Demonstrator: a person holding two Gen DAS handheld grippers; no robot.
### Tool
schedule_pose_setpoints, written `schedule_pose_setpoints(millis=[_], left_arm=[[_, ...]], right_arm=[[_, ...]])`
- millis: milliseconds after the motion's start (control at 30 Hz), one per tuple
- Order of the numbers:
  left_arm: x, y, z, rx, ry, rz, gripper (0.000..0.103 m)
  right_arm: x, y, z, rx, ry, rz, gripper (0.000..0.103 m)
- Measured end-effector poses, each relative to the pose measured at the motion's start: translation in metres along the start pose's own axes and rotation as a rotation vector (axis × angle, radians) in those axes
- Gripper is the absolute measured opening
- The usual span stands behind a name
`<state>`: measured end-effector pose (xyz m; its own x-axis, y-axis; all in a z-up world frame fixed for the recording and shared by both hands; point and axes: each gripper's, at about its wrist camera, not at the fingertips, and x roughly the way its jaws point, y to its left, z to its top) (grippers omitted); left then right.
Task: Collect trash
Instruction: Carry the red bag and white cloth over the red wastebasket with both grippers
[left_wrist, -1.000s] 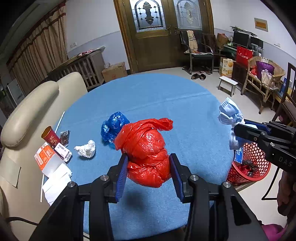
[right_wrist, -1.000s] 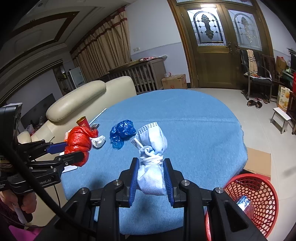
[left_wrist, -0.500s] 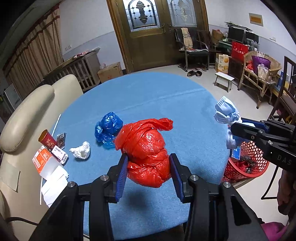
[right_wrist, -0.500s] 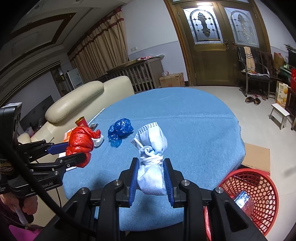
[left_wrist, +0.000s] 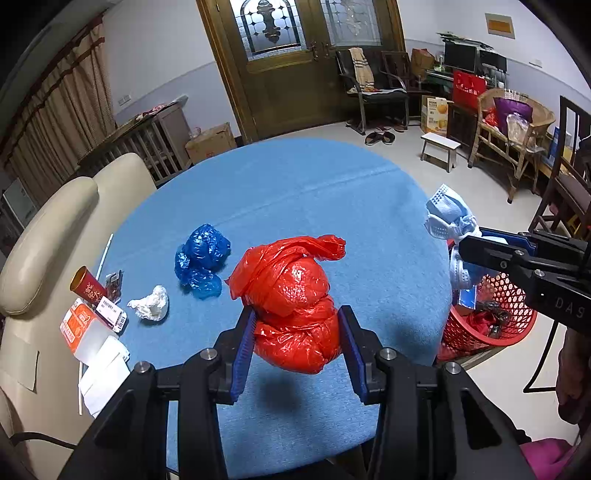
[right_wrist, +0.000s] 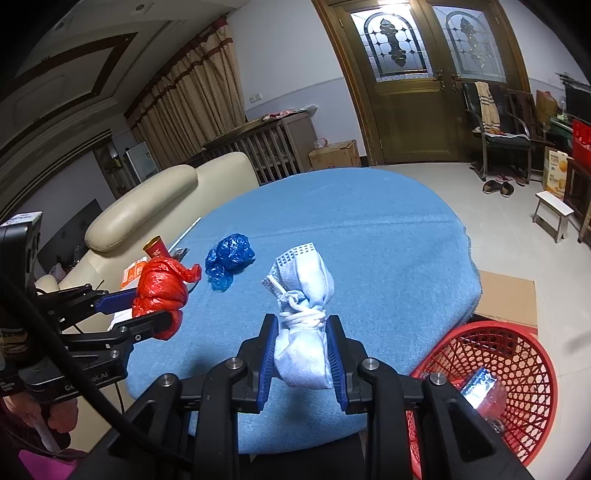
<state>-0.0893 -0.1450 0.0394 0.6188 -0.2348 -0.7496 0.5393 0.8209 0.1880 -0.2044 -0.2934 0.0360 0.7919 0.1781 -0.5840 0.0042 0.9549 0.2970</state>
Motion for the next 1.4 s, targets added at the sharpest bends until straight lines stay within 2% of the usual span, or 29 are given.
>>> schedule_pose_setpoints(millis=[400,767,1400], left_arm=[[0.008,-0.012,0.003,0.035,0.019,-0.006,0.046],[0.017,-0.032,0.006,0.084,0.04,-0.014,0.046],[0.022,-0.083,0.019,0.211,0.046,-0.027,0.046]], right_arm=[[-0.003,-0.013,-0.004,0.035,0.003,-0.003,0.028],[-0.007,-0.038,-0.01,0.116,-0.001,0.002,0.028],[-0.024,-0.098,-0.034,0.253,-0.008,-0.064,0.028]])
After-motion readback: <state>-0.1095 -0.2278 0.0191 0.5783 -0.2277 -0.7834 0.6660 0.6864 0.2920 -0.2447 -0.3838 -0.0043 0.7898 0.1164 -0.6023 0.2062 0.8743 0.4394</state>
